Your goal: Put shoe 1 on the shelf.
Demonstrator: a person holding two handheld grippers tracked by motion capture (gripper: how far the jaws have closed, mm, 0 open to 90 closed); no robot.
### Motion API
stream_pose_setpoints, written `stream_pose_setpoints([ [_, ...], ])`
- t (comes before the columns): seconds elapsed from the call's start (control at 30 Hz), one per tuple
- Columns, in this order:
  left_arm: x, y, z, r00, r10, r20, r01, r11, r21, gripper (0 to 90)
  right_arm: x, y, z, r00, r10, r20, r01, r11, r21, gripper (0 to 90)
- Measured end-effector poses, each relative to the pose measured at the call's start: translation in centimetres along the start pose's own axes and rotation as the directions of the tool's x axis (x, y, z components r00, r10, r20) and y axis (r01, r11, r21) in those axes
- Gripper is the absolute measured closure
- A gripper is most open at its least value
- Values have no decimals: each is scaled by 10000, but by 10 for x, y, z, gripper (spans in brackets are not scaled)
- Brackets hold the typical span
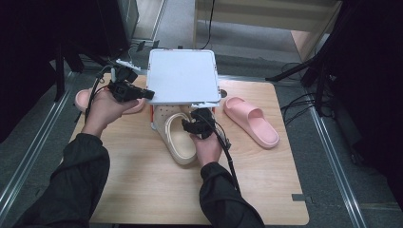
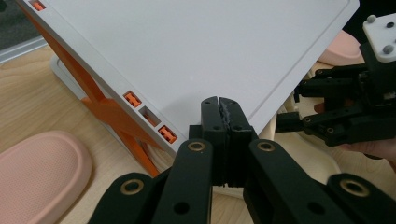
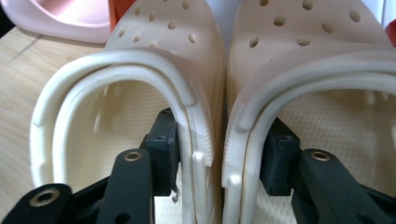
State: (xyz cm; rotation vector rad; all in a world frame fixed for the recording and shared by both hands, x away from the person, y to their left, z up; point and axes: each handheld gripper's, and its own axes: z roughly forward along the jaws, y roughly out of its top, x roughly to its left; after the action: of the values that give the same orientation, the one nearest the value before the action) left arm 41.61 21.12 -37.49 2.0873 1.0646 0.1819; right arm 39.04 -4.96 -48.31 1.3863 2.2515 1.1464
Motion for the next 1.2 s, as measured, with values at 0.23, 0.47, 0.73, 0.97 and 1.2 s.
stream_pose_setpoints([
  [0.23,0,0,0,10000,-71,11,71,10000,-28,899,-1,-3,-16,9998,-57,-185,60,9998,188,532],
  [0.47,0,0,0,10000,-89,29,89,10000,-26,899,-3,-12,-41,9986,-344,-402,349,9993,121,636],
  [0.73,0,0,0,9999,-172,1,172,9998,-45,899,-4,-33,-70,9941,-482,-967,455,9985,-297,845],
  [0.97,-1,0,0,9999,-146,-63,146,9999,-7,899,7,-58,-87,9867,-1063,-1225,1003,9935,-542,900],
  [1.2,-2,0,0,9998,-166,-100,166,9999,9,899,16,-83,-93,9763,-1425,-1632,1384,9897,-358,900],
])
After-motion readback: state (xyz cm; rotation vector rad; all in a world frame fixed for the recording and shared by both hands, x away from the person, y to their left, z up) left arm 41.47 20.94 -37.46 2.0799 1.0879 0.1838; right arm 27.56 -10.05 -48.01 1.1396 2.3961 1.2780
